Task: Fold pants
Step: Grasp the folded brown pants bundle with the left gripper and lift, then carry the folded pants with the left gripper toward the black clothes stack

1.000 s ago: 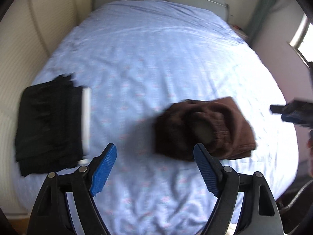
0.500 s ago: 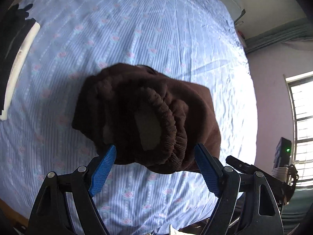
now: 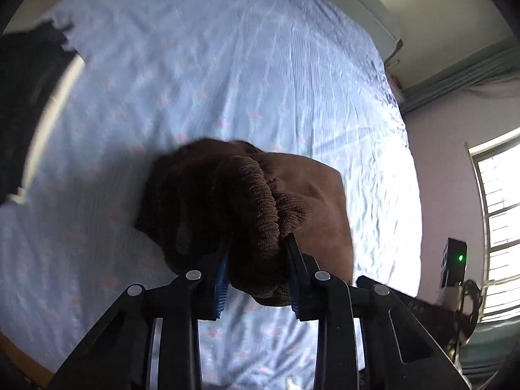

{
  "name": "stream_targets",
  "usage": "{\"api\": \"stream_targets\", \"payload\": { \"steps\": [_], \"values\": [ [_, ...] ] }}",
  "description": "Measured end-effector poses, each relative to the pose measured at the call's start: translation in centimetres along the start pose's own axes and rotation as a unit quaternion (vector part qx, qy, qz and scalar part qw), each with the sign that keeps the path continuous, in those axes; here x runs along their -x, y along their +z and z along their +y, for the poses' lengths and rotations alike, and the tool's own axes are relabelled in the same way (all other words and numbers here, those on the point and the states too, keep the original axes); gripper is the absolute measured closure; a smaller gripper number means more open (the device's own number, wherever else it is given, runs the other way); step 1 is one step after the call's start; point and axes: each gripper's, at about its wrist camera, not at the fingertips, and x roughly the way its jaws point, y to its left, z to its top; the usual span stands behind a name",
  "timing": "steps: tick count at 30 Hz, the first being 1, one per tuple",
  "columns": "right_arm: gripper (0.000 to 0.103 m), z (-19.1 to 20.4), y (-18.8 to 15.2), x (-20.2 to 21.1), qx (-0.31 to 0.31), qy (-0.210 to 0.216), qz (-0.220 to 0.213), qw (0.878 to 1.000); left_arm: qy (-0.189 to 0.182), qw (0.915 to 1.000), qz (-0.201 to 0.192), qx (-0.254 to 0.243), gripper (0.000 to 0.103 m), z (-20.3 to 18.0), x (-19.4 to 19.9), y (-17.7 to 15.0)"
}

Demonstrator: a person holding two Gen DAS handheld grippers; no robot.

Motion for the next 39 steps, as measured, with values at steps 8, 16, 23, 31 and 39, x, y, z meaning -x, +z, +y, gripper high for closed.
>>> {"api": "stream_targets", "payload": {
  "steps": [8, 16, 23, 31, 39],
  "values": [
    [0.016, 3.4, -0.1, -1.5, 0.047, -0.005, 0.009, 0.999, 0.048, 0.9974, 0.029, 0.045, 0.071, 5.8, -2.6, -0.7],
    [0.016, 3.8, -0.2, -3.6, 0.038, -0.001, 0.037, 0.999, 0.073, 0.9935, 0.042, 0.076, 0.029, 7.9, -5.1, -1.2],
    [0.016, 4.2, -0.4, -3.6, 0.04, -0.011, 0.042, 0.998, 0.02, 0.9894, 0.056, 0.132, 0.024, 9.7, -7.2, -1.6],
    [0.016, 4.0, -2.0, -1.4, 0.04, -0.016, 0.016, 0.999, -0.051, 0.9895, 0.075, 0.113, 0.061, 8.1, -7.4, -0.4],
    [0.016, 1.5, -5.8, 1.1, 0.013, 0.018, -0.036, 0.999, -0.079, 0.9951, 0.018, 0.056, 0.064, -1.8, -1.6, 4.4]
  ]
}}
